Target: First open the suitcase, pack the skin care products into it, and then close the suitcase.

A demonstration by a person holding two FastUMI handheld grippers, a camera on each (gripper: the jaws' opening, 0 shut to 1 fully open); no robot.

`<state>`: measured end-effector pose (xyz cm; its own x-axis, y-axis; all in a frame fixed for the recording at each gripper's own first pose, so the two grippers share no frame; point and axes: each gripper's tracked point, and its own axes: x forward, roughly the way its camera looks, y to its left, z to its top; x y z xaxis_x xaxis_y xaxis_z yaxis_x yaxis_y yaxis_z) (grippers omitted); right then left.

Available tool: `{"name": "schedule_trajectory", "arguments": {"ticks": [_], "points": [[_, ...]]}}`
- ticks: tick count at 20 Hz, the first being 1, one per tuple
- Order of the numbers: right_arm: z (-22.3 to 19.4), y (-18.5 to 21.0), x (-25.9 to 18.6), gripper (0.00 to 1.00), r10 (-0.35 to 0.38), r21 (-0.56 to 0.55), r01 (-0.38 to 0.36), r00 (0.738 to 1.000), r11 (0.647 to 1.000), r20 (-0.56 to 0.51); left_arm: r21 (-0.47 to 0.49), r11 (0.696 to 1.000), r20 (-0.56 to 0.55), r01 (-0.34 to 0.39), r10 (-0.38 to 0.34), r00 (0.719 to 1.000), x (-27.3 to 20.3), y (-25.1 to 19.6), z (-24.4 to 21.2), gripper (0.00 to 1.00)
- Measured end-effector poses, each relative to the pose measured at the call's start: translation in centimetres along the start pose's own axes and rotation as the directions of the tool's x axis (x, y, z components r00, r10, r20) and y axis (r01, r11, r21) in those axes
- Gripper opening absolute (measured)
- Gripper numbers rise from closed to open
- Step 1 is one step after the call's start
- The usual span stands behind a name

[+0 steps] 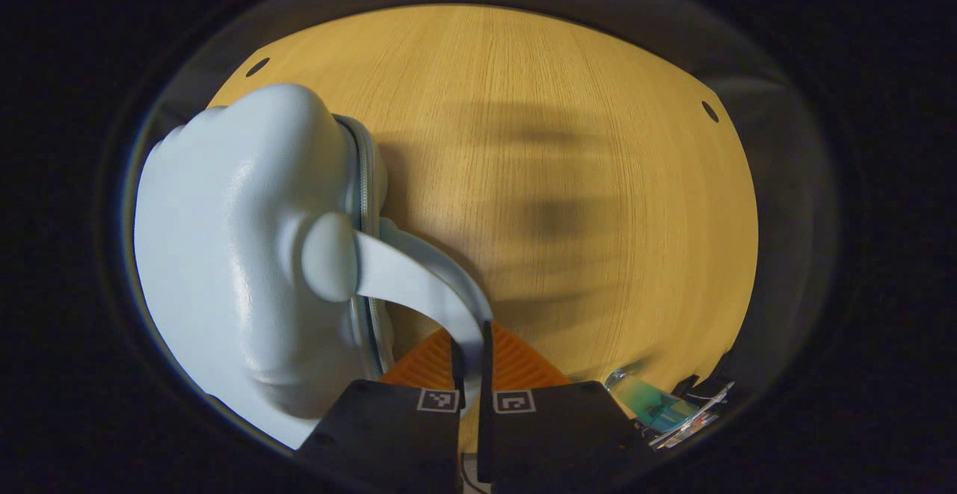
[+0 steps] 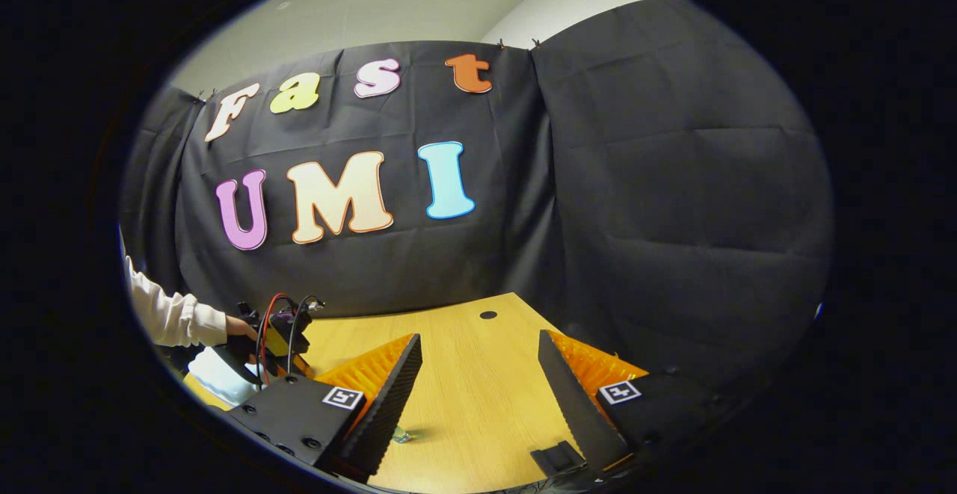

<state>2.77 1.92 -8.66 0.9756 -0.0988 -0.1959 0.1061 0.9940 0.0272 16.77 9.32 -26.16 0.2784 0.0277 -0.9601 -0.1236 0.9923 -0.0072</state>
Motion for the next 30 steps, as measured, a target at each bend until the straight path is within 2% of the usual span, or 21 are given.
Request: {"name": "schedule_trajectory", "arguments": {"ticks": [5, 10, 14, 17, 23, 26, 27, 30], "points": [[0.2, 0.7, 0.0, 0.98, 0.025, -0.012, -0.025, 1.000, 1.000, 0.001, 0.000, 0.999, 0.049, 0.042, -0.042, 0.998, -1.6, -0.8, 0.6, 0.01], [0.3, 2.6, 0.2, 0.98, 0.081, -0.011, -0.081, 0.997, 0.997, 0.002, -0.033, 0.991, 0.141, 0.132, -0.126, 0.982, -4.4, -1.5, 1.6, 0.00], [0.6, 4.0, 0.3, 0.98, 0.130, -0.017, -0.130, 0.991, 0.991, 0.013, -0.058, 0.981, 0.248, 0.184, -0.164, 0.955, -9.2, -0.9, 3.6, 0.00], [0.4, 5.3, 0.4, 0.98, 0.173, -0.019, -0.173, 0.985, 0.985, 0.008, -0.094, 0.971, 0.339, 0.218, -0.175, 0.925, -14.4, 1.3, 4.7, 0.00], [0.1, 7.8, 0.6, 0.98, 0.245, -0.027, -0.244, 0.970, 0.969, 0.000, -0.161, 0.965, 0.477, 0.207, -0.108, 0.872, -20.2, 6.7, 5.7, 0.00], [0.0, 8.6, 0.5, 0.95, 0.261, -0.028, -0.261, 0.965, 0.965, -0.003, -0.206, 0.964, 0.523, 0.168, -0.036, 0.851, -22.5, 10.9, 6.0, 0.00], [0.0, 8.9, 0.5, 0.98, 0.264, -0.028, -0.264, 0.965, 0.964, -0.004, -0.218, 0.964, 0.536, 0.150, -0.010, 0.844, -23.0, 12.5, 6.2, 0.00], [-0.4, 9.4, 0.4, 0.98, 0.265, -0.025, -0.265, 0.964, 0.964, -0.007, -0.248, 0.965, 0.547, 0.087, 0.065, 0.835, -24.4, 17.6, 5.8, 0.00]]}}
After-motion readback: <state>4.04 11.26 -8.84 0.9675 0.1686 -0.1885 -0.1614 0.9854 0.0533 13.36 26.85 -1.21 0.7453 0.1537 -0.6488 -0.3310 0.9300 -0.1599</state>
